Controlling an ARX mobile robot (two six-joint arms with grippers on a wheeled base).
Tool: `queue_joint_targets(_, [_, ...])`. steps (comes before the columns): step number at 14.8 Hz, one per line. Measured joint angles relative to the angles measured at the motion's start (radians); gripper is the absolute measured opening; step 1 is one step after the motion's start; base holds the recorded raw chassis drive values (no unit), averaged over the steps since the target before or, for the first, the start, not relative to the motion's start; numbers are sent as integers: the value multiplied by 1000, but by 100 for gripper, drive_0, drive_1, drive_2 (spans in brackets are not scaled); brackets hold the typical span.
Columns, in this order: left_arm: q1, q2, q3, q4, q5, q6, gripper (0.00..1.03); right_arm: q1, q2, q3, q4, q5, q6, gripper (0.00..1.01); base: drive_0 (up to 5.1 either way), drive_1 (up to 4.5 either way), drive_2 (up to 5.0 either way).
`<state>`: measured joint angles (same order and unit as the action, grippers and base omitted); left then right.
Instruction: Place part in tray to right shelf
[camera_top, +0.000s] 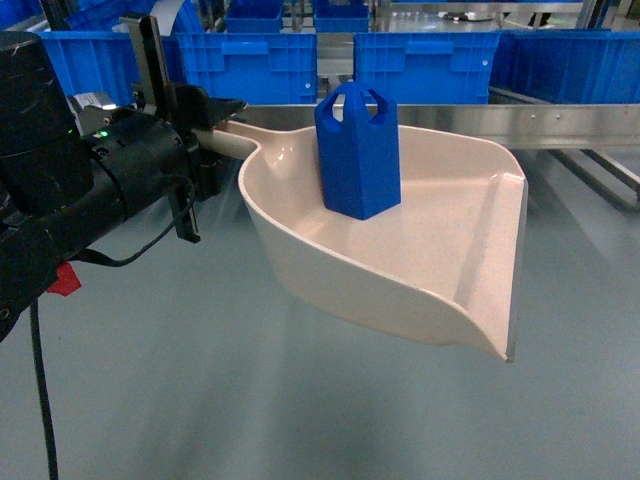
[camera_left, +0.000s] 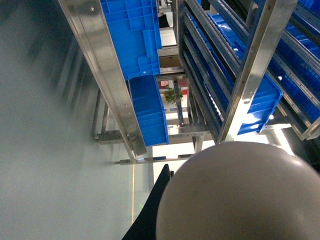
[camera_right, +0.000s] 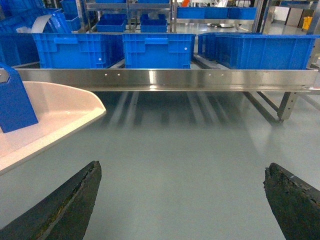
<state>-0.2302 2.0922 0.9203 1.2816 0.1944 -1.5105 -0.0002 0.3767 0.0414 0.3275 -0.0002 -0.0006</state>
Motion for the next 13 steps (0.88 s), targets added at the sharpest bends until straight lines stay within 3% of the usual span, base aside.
queue_joint_targets(8, [4,0,0,-6,-2,0,12,0,1,0,1,0,0,98,3,416,-410])
queue_joint_targets(13, [-7,0,0,2,4,-1,12,0,1,0,2,0,0,98,230,259,-482])
